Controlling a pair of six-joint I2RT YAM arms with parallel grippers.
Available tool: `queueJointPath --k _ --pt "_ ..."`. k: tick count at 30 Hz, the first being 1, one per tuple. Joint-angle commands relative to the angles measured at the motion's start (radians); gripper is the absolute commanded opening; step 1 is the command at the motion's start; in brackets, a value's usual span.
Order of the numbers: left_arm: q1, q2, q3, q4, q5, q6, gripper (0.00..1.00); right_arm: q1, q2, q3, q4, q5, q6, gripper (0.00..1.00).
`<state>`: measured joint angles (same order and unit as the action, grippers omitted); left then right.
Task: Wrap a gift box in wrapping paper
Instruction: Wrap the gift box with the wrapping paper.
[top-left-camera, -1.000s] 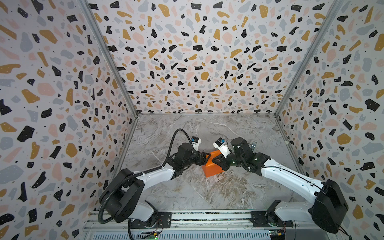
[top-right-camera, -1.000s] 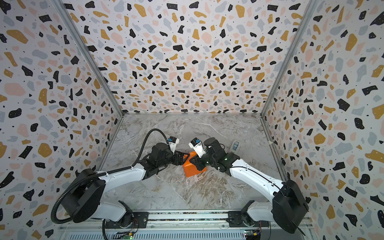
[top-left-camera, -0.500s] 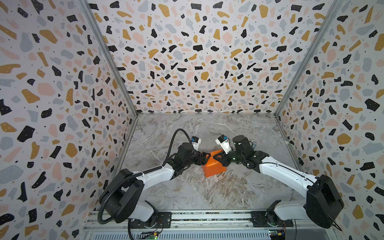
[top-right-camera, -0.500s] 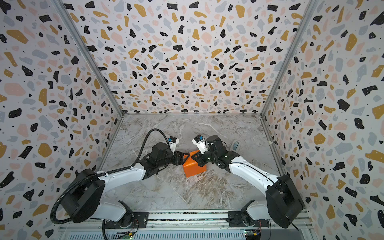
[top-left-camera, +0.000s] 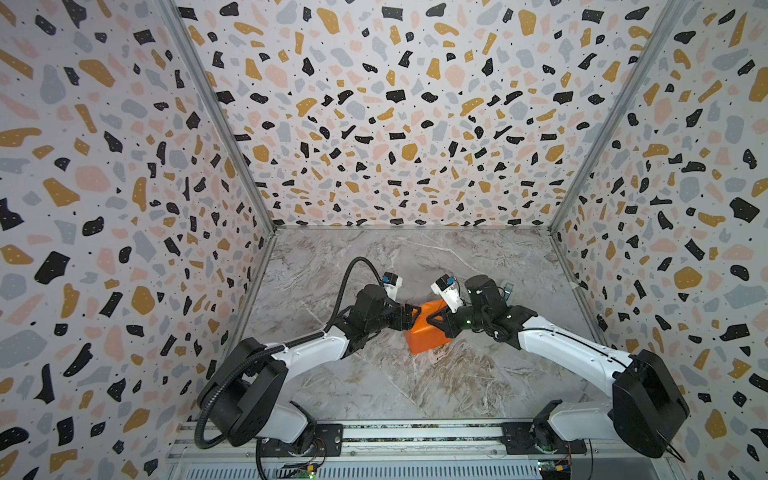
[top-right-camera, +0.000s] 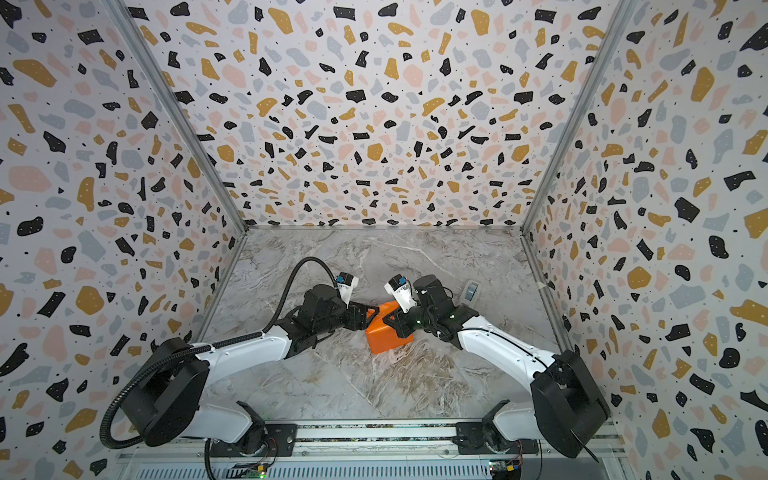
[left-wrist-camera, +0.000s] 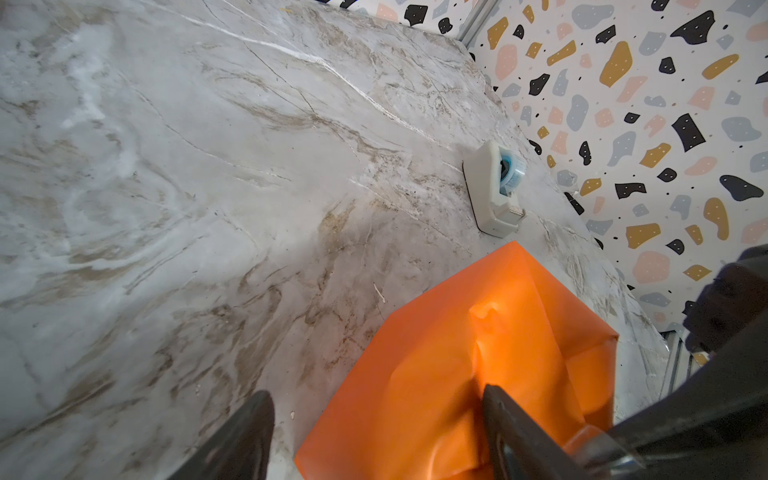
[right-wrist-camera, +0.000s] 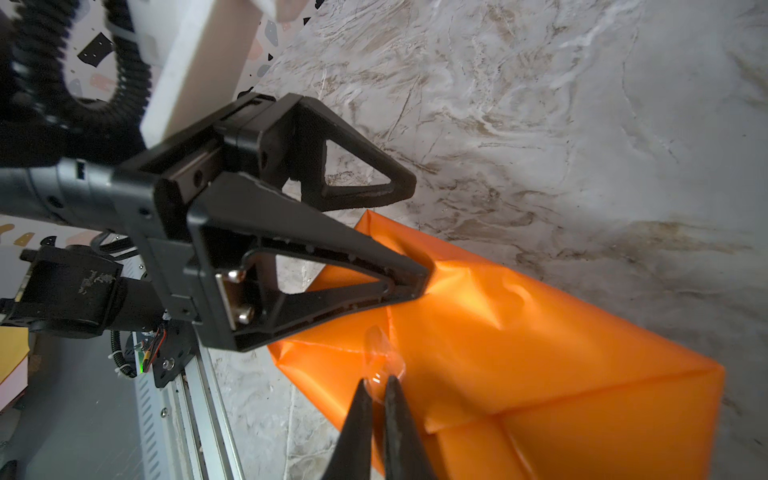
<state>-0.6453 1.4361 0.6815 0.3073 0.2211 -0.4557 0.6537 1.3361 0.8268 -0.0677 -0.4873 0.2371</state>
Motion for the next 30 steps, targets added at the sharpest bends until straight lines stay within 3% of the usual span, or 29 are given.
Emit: queueJointPath --k 1,20,30 --pt "-0.008 0.005 -0.014 -0.131 -0.005 0.032 0.78 0.002 -0.014 -0.003 0.021 -0.002 0.011 0.10" --pt "-0.008 -0.014 -0.001 -0.142 -0.011 0.032 0.79 0.000 0.050 -0.006 0.059 0.090 0.042 0.16" --pt "-0.008 -0.095 0.048 -0.171 -0.154 0.038 0.85 0.001 0.031 -0.060 0.053 0.099 0.055 0.15"
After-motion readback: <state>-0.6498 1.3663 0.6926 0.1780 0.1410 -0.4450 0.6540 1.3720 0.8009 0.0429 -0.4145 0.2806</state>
